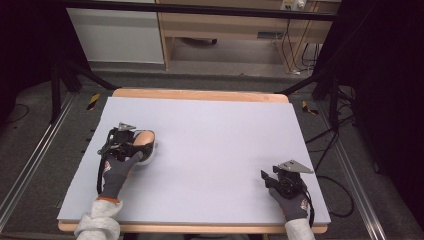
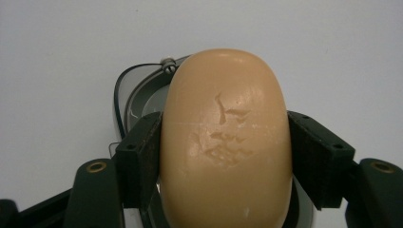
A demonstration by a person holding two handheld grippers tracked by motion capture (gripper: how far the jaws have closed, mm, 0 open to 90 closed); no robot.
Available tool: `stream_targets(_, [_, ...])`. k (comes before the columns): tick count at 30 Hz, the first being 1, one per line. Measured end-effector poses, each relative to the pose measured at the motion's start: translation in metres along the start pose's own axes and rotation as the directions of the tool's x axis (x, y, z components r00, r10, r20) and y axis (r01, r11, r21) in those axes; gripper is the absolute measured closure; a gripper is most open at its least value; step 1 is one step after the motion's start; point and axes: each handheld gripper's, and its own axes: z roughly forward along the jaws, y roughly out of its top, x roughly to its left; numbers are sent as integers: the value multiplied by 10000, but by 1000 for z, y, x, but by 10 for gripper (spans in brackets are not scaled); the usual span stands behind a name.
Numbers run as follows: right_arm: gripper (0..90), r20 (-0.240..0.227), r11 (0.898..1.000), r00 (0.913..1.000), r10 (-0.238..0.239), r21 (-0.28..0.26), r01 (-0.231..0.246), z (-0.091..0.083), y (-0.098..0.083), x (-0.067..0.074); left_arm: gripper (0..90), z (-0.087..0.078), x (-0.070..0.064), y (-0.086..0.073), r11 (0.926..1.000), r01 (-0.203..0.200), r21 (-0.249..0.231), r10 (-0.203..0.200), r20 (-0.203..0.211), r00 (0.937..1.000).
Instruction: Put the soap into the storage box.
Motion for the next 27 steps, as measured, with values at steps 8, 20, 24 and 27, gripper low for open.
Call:
stream_targets(8, [481, 47, 10000, 10000, -68, -10, 68, 0, 0, 0, 317, 0, -1, 0, 10000, 36, -47, -37, -22, 10000])
stream_targets(20, [479, 45, 10000, 10000, -88, -18, 88, 0, 0, 0, 318, 0, -1, 0, 10000, -31, -17, 31, 9, 10000])
stream_targets(24, [479, 43, 10000, 10000, -90, -24, 90, 0, 0, 0, 319, 0, -3, 1, 9999, -105, -8, 105, -28, 9999])
stream_targets(27, [479, 11, 10000, 10000, -10, -12, 10, 0, 0, 1, 321, -1, -4, 1, 9999, -133, -36, 133, -15, 9999])
